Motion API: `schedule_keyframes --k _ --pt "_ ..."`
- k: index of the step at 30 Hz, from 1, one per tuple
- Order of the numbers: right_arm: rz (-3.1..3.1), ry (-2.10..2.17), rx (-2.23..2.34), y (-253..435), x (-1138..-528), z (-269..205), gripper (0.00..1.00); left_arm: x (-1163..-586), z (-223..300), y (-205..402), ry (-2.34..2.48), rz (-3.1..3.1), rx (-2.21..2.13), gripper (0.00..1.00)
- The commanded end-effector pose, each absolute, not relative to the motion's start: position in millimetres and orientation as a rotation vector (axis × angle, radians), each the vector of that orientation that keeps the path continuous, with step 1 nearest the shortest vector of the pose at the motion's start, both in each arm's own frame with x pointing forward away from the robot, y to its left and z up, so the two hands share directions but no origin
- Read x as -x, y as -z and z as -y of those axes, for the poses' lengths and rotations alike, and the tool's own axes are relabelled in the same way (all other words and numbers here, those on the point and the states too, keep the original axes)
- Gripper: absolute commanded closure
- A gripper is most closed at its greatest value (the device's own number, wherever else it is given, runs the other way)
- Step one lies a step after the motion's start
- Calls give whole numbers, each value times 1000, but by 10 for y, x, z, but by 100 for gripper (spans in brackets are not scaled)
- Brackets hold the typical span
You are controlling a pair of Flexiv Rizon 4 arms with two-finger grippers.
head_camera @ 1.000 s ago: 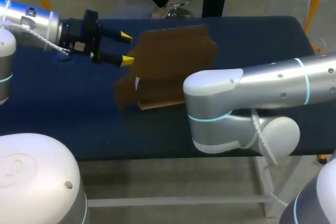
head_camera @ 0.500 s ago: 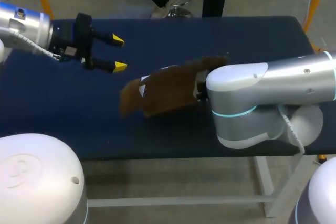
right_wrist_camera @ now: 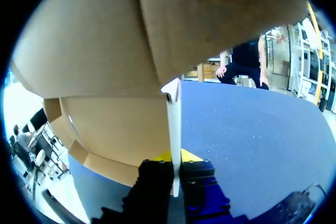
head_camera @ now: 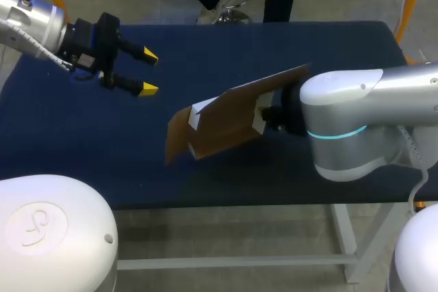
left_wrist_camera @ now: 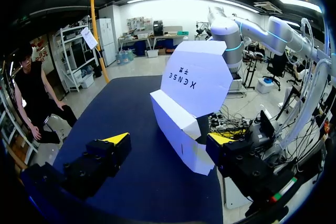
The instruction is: Assemble the packaging by folding the flat box into shape, placing the metal phone stand inside, and closing the box properly
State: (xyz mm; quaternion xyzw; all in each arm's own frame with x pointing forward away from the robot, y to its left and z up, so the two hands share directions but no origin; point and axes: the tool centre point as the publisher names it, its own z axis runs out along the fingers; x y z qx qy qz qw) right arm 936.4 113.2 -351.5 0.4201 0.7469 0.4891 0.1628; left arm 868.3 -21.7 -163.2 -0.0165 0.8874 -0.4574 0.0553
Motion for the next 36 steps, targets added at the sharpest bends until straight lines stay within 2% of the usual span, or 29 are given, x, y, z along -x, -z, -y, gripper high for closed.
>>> schedule_keyframes --k 1,8,23,36 --pt "-2389 -1491 -1149 3476 -9316 -1090 100 -8685 105 1660 1324 -2763 70 0" --pt "-2623 -1352 -1205 3509 -9198 -1129 100 -8684 53 1678 1313 -2830 60 0" --pt "-2623 -1352 -1205 3509 -9198 -1129 100 -8684 53 1678 1313 -2830 60 0" --pt "-2735 -1072 -1479 3657 -9299 -797 100 -8811 222 1767 1054 -2815 53 0"
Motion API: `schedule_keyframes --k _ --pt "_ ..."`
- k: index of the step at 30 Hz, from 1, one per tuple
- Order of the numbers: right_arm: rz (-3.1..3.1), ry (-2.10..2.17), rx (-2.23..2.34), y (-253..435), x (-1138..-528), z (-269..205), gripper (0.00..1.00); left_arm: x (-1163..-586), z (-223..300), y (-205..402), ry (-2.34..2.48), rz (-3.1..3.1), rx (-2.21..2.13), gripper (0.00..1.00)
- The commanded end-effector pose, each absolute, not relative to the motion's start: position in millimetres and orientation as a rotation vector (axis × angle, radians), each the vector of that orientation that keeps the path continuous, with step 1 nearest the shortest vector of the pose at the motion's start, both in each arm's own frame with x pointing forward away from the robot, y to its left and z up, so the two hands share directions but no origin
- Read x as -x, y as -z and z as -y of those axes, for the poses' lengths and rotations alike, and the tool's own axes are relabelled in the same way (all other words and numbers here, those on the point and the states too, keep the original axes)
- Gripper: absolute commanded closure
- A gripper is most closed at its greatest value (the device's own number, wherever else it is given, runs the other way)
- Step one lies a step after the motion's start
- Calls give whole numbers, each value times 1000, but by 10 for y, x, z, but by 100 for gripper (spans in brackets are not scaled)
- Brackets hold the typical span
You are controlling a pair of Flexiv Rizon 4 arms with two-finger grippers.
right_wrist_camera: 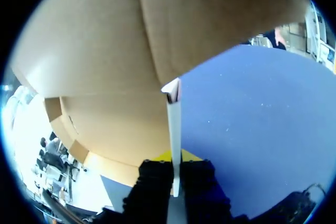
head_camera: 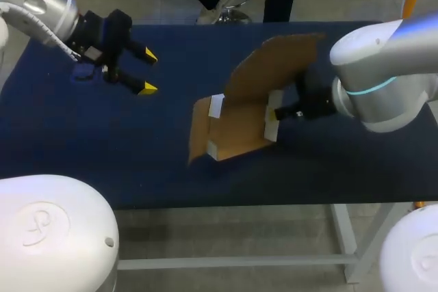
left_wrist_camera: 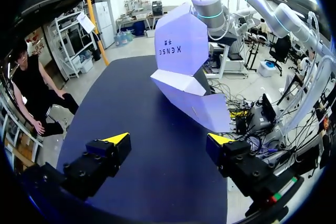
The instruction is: Assemble the packaging by folding the flat box into shape, placing the metal phone stand inside, and closing the box properly
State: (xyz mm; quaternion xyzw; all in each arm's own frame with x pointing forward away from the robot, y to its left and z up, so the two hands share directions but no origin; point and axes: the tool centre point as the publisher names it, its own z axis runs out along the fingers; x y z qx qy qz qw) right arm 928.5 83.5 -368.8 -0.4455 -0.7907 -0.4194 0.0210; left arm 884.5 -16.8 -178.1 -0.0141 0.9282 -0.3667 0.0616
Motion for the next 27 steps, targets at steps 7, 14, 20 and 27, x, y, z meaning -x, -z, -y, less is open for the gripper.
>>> schedule_keyframes --k 7,14,20,27 --pt "2469 854 1373 3684 -9243 -702 100 -8857 183 1809 1008 -2816 57 0" --pt "2389 581 1557 3771 -9122 -668 100 -8898 77 1875 962 -2839 98 0" --pt "2389 581 1557 3771 -9122 -668 100 -8898 77 1875 962 -2839 98 0" --pt "2389 581 1557 3771 -9122 -668 100 -8898 77 1875 962 -2839 98 0"
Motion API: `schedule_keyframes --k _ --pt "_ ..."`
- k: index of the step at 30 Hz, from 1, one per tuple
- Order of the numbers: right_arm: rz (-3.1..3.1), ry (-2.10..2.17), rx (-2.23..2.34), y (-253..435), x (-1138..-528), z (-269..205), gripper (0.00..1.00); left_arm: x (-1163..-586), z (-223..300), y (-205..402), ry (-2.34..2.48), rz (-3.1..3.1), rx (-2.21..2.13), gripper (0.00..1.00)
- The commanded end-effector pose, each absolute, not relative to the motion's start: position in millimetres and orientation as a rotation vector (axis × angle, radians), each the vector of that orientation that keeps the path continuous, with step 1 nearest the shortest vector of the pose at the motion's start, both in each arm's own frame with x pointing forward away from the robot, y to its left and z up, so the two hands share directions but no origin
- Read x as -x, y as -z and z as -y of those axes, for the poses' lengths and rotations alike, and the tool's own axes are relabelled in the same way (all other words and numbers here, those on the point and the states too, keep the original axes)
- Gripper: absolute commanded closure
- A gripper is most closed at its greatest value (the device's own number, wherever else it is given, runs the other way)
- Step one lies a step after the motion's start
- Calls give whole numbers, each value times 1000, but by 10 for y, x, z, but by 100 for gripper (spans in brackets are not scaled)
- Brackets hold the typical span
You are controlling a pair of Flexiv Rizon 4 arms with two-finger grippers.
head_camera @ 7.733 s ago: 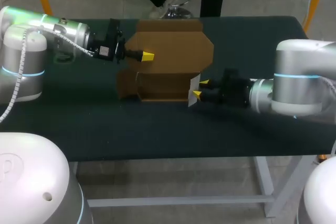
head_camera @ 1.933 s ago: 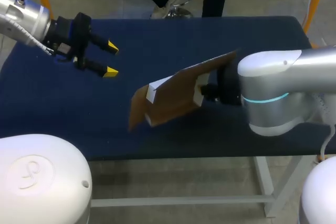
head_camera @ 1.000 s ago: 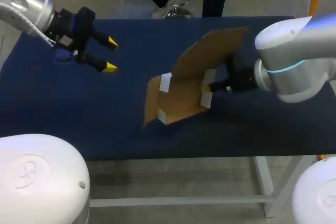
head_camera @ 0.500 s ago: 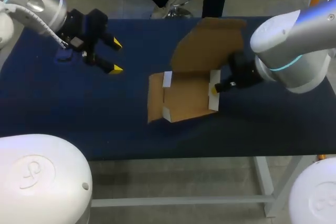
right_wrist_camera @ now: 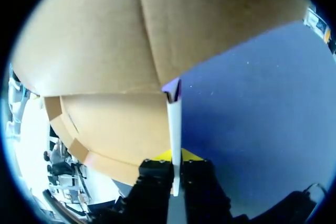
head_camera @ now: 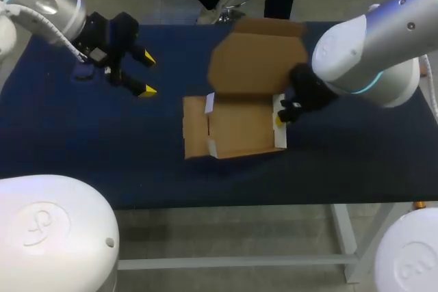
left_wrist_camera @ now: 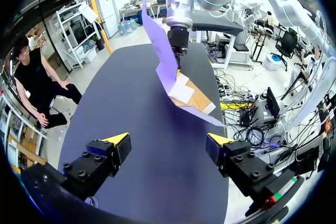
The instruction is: Assemble the packaging by folding the flat box into shape, placing the metal phone stand inside, and closing the box properly
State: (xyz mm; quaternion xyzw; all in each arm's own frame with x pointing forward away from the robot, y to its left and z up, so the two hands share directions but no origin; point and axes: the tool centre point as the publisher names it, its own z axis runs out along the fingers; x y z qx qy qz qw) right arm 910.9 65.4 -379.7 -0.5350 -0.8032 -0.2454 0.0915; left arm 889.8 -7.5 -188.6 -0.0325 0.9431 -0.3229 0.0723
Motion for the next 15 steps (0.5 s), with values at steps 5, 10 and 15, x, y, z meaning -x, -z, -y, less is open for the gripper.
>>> schedule_keyframes --k 5,10,15 --pt "2389 581 1557 3771 -9122 -668 100 -8898 77 1875 962 -2839 98 0" --pt "2352 502 1627 3806 -9083 -708 100 -8894 3 1946 937 -2851 67 0" --pt "2323 423 1694 3792 -8991 -698 100 -8892 -42 2024 913 -2855 30 0"
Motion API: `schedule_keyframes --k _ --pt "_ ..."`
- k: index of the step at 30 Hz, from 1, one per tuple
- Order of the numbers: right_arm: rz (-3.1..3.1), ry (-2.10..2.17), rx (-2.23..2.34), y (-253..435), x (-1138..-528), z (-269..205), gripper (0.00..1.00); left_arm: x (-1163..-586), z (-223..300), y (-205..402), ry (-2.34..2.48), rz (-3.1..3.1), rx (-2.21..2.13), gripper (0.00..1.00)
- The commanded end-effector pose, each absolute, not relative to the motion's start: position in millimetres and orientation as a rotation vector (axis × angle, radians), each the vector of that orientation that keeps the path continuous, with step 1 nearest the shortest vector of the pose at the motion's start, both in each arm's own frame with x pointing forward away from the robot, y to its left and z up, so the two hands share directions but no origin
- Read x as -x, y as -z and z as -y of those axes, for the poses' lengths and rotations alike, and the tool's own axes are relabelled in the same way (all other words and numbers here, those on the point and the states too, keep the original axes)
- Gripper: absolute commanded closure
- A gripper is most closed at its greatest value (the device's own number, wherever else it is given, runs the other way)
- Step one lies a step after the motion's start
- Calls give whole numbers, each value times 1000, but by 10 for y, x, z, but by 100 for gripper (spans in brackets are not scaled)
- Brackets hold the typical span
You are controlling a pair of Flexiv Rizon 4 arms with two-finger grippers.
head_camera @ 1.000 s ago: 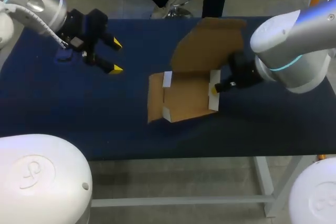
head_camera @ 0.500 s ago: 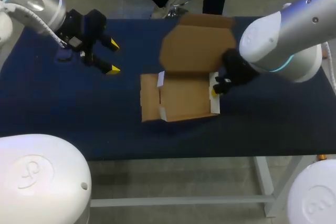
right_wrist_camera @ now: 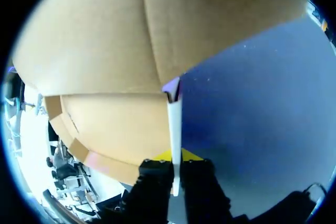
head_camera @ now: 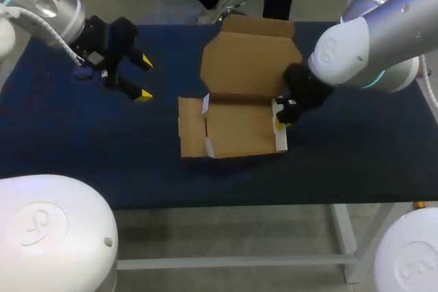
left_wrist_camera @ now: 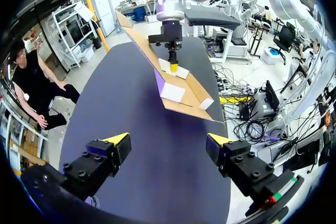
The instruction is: Assemble the packaging by folding the flat box into shape, placing the metal phone stand inside, and closing the box properly
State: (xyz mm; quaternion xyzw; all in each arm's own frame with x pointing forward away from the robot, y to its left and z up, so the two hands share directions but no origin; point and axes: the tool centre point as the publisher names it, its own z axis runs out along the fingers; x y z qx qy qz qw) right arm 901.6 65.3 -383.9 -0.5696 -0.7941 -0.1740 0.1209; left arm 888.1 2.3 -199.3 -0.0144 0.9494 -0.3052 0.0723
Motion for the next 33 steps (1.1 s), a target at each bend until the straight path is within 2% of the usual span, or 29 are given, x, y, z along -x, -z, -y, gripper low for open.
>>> schedule_keyframes --k 1,17,33 --pt "2314 411 1700 3792 -8977 -697 100 -8890 -51 2034 915 -2854 28 0" --pt "2194 16 1942 3811 -8858 -790 100 -8835 -177 2190 770 -2830 -40 0" --pt "2115 -91 1982 3762 -8858 -765 100 -8886 -274 2223 739 -2857 -45 0"
